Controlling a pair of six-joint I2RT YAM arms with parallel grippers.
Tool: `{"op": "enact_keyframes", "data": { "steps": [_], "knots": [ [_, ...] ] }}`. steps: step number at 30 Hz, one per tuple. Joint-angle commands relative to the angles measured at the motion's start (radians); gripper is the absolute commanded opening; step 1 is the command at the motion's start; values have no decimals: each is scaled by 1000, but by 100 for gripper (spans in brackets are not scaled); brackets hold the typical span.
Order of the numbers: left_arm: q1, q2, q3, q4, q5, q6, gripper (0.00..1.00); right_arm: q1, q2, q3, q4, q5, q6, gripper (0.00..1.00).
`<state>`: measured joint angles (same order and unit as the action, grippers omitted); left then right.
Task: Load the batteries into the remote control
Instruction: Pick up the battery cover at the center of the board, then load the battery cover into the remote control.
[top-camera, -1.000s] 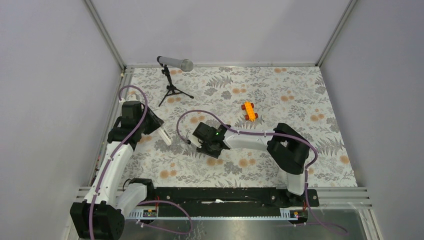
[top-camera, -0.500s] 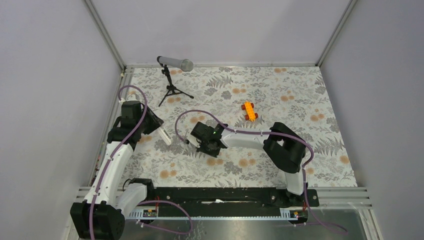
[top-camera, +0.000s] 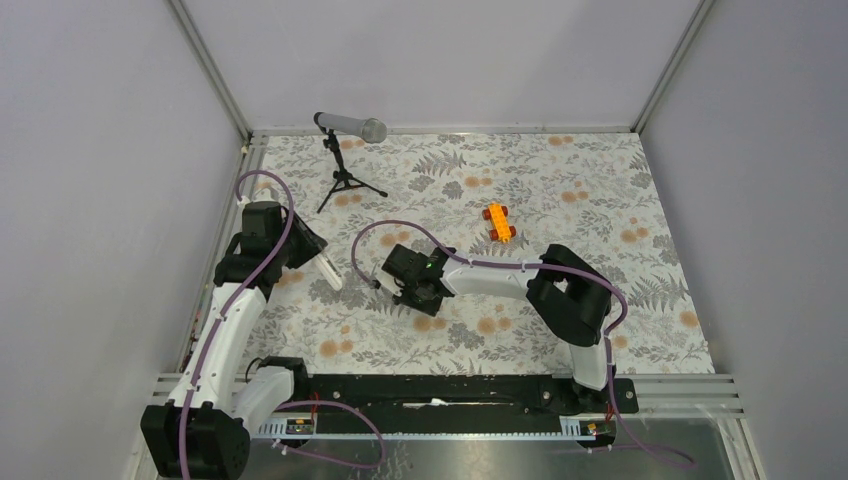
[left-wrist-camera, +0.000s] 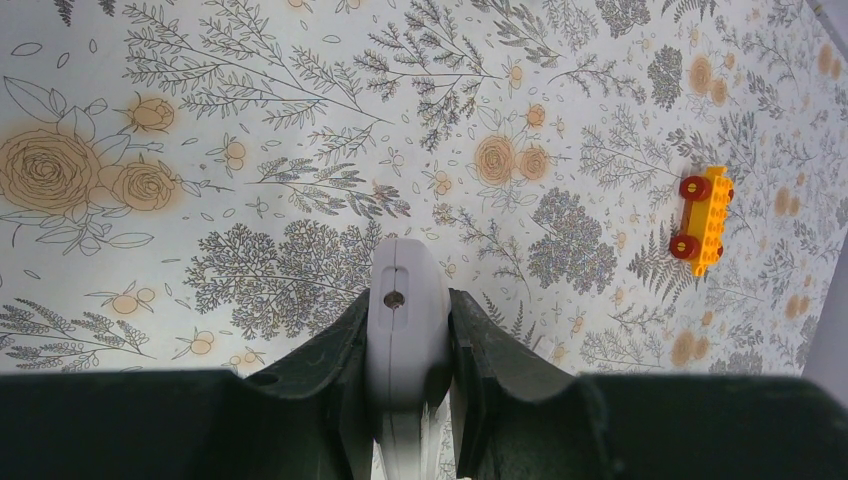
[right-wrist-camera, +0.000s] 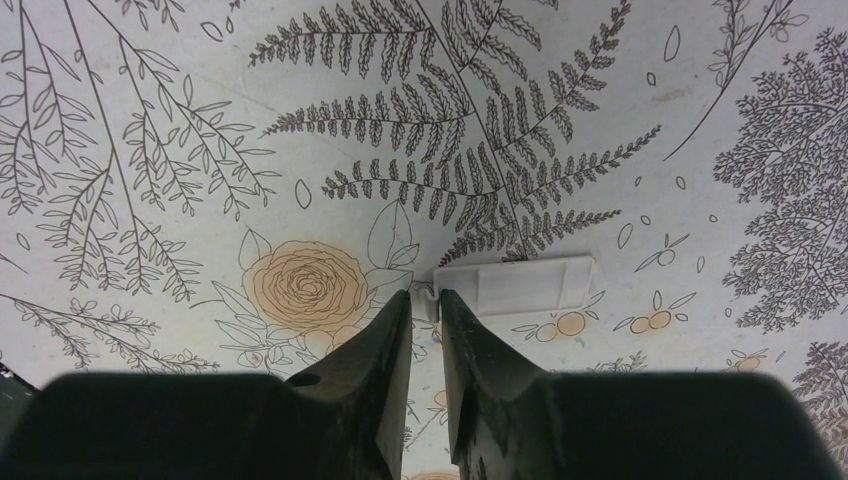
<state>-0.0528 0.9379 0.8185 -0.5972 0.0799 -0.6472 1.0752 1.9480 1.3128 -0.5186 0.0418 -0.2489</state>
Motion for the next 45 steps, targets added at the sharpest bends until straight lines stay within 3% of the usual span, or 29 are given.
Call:
{"op": "enact_keyframes", "data": {
  "steps": [1,6,11,16,19,22,25,28,32,35,45],
  "knots": [
    [7,1,41,31,24,1,0,8,-28,9,-35,-11,8,22],
    [7,-5,40,33,28,-2,0,8,-12,-3,3,-15,12,19],
    [7,-10,38,36,36,-2,0,8,-9,1,35,15,41,0],
    [7,-39,-4,120,116,-30,0,-42,-145,-22,108,-28,150,0],
    [6,-66,-79,248,189,-90,0,-128,-301,-69,205,-138,296,0],
    [-2,-100,-194,482,243,-203,0,-224,-506,-194,362,-204,457,0],
    [-38,-115,-319,772,225,-351,0,-308,-672,-311,538,-265,629,0],
    [-124,-93,-359,957,129,-413,0,-368,-777,-387,701,-315,816,0],
    [-272,-7,-336,1126,5,-450,0,-403,-795,-461,960,-403,1109,0],
    [-313,81,-304,1222,-17,-504,0,-405,-756,-505,1180,-460,1274,0],
    [-360,150,-301,1400,-50,-697,0,-410,-675,-516,1466,-432,1504,0]
  ]
}}
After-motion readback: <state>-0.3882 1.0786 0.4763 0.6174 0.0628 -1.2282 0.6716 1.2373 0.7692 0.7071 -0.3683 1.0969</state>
